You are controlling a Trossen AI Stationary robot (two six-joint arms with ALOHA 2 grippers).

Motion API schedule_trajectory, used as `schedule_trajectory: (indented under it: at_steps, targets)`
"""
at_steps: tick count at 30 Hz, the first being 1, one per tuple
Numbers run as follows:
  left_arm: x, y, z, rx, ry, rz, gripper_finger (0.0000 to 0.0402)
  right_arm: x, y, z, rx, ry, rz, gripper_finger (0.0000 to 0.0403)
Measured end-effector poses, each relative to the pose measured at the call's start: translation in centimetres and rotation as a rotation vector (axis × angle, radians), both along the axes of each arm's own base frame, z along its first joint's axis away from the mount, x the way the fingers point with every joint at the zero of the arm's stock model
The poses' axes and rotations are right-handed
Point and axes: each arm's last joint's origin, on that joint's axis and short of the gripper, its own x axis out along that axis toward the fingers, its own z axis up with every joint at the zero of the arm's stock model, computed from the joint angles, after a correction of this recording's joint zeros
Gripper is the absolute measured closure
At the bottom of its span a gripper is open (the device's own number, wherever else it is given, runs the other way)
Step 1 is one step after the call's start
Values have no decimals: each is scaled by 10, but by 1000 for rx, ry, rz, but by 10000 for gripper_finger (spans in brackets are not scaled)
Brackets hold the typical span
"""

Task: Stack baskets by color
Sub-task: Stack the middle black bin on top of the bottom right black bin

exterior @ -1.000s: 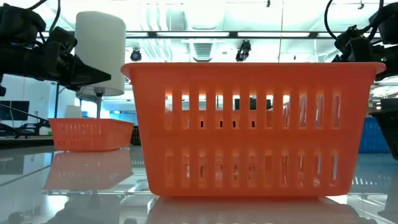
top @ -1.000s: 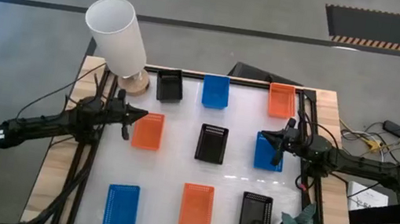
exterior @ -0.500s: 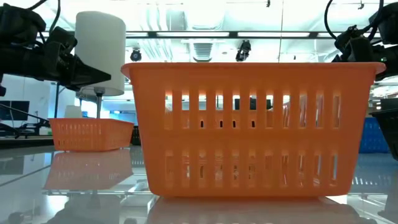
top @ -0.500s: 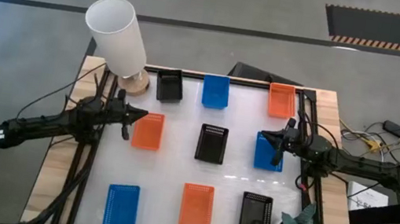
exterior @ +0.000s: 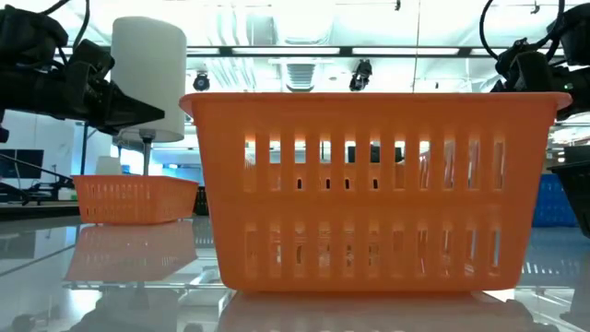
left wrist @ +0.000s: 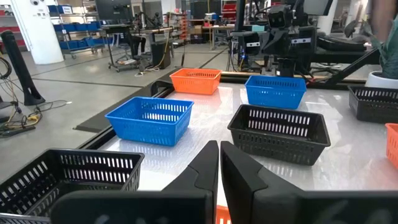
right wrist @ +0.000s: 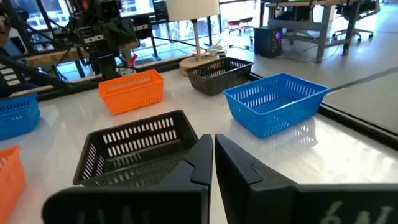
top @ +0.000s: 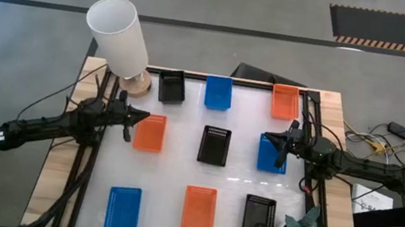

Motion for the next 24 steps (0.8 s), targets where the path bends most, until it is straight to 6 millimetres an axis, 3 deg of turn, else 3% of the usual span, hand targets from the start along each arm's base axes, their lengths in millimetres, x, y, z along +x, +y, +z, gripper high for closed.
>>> schedule_trajectory:
  at_steps: [13,18,24]
  targets:
    - [0,0,0,0,0,0,400,3,2,26,51,-280,70,392]
    - [0,0,0,0,-1,0,400,12,-1,35,46,-205,-2,392]
    - [0,0,0,0,0,0,400,40,-5,41,74,-52,-39,392]
